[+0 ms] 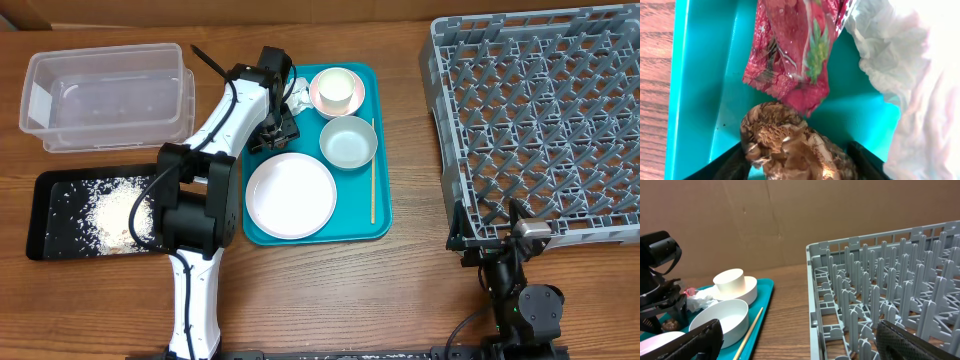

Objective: Sort waste into correct bins and load items into the dishwasher
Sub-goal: 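Grasp the brown food scrap with the left gripper, then carry the food scrap left over the black rice tray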

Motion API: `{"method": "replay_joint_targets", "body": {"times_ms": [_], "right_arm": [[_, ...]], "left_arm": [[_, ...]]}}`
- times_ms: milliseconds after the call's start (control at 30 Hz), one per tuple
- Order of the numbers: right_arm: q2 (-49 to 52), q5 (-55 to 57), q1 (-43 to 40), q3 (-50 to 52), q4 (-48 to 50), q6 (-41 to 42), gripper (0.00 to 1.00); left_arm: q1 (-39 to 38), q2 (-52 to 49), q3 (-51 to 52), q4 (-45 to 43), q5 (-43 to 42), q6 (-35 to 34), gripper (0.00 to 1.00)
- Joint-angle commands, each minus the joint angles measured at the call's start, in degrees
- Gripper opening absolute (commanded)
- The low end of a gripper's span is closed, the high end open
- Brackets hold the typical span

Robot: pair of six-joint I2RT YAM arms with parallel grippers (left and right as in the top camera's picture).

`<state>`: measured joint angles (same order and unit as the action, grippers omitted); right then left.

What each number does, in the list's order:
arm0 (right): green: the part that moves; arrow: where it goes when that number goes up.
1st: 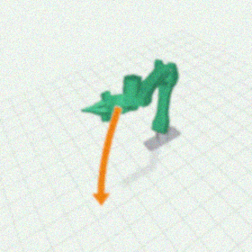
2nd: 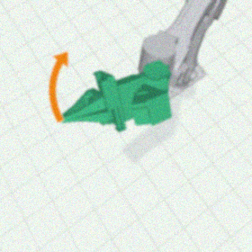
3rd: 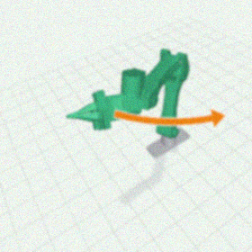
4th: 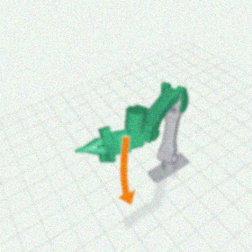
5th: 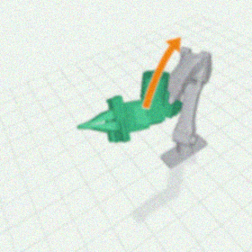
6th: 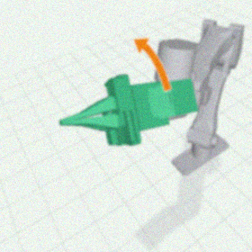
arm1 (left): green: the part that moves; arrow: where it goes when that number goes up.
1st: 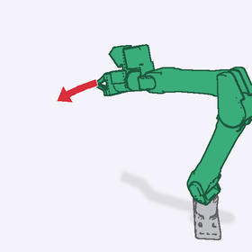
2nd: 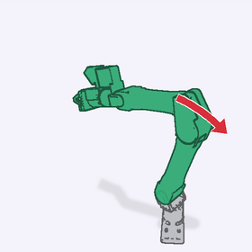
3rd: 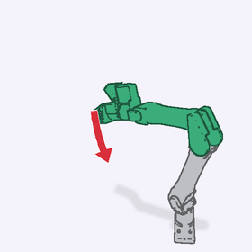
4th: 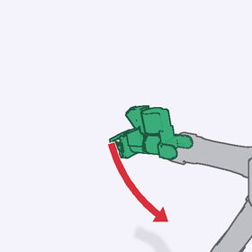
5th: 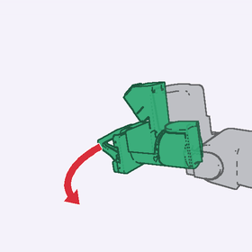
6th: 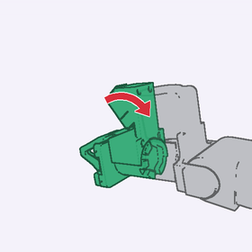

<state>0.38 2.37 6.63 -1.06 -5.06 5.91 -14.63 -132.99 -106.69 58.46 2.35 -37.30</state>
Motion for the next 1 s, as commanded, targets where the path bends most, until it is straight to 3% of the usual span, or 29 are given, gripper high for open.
{"method": "replay_joint_targets", "body": {"times_ms": [0, 700, 967], "right_arm": [[-0.2, 0.5, 0.2, 0.6, 0.4, -0.4, 1.0], [-0.2, 0.5, 0.2, 0.6, 0.4, -0.4, 1.0], [-0.2, 0.5, 0.2, 0.6, 0.4, -0.4, 1.0]], "left_arm": [[0.0, -0.4, -1.0, 1.2, 0.8, 0.1, 0.59], [0.3, 12.1, -1.6, 8.4, 0.8, 0.0, 0.53], [4.6, 16.8, -1.6, 14.7, 1.2, -0.4, 0.54]]}}
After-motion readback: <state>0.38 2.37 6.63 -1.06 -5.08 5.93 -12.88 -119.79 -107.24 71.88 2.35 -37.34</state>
